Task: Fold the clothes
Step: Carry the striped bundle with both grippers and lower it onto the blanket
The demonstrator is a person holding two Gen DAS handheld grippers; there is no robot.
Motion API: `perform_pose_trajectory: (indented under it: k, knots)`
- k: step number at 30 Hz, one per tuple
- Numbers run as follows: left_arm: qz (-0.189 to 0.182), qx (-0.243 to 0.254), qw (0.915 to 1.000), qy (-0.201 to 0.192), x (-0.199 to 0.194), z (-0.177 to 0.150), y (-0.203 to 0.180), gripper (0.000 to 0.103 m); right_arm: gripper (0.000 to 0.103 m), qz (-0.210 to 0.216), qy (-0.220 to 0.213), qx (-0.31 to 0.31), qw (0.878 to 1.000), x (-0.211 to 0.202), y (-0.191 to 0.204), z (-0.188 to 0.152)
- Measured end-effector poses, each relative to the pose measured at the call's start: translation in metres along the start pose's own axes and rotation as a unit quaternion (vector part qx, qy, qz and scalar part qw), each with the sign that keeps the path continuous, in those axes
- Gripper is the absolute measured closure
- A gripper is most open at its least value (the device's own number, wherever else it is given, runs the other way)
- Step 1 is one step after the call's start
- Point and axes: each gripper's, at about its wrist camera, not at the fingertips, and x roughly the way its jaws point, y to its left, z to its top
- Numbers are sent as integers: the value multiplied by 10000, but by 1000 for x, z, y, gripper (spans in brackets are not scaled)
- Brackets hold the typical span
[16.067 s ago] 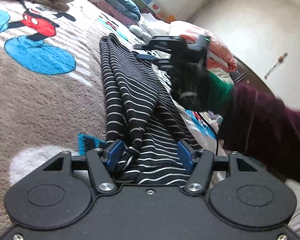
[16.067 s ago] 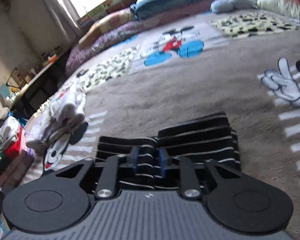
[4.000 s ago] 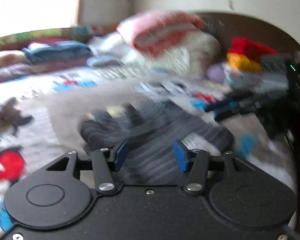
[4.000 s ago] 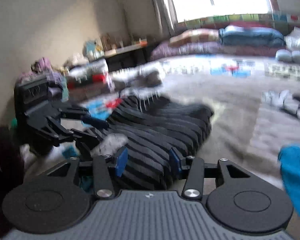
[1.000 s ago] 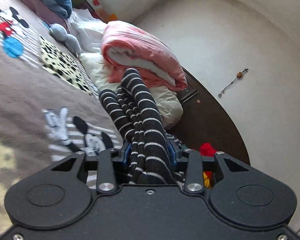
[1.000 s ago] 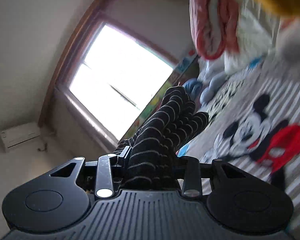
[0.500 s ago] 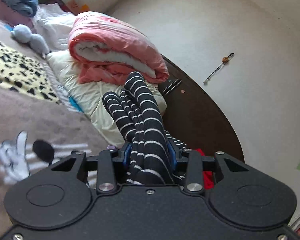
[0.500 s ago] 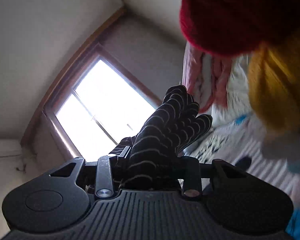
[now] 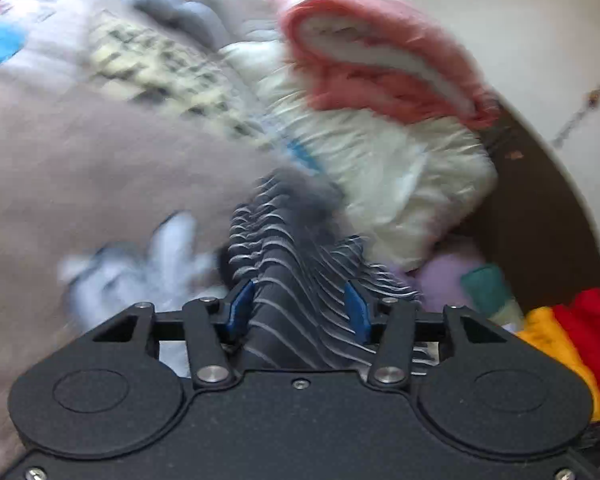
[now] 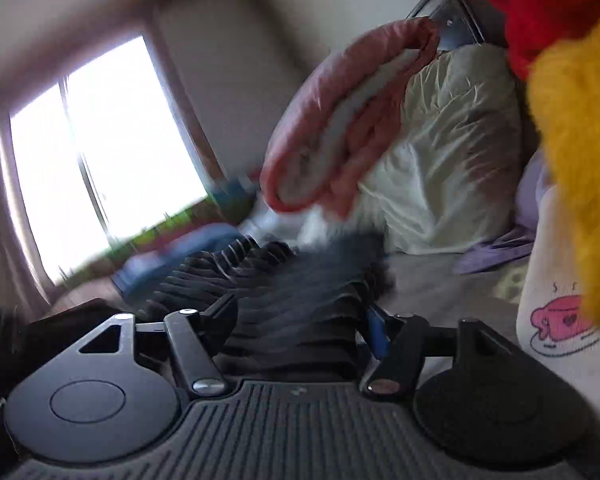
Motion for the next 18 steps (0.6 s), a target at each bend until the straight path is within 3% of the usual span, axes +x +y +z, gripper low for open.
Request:
perform_pose_trajectory:
  k: [4,9,10,11,13,18]
  knots:
    - [-165,173,9988,-418,-31,-4,-10,56,37,-161,-34,-189,9997,-7,15,-1]
    - [39,574,9981,-222,-50,-7,-30,56,37,116,331,-111,9993,-3,16,-3]
    - [100,456,9988,-146,-52,-9,-29,55,37,134,414,-36,9990,-5,15,-4]
    - [78,295,9995,-114,-57,-12,-26,44,35,143,438,145,9988,-14,14,-6]
    - [66,-73,9999,-112,-63,-18,-19,33,32,148,444,444,9979,-23,14,-11]
    - [9,-1123,9935,206,-66,-39,-2,26,28,143,394,1093,9931,-36,18,-26]
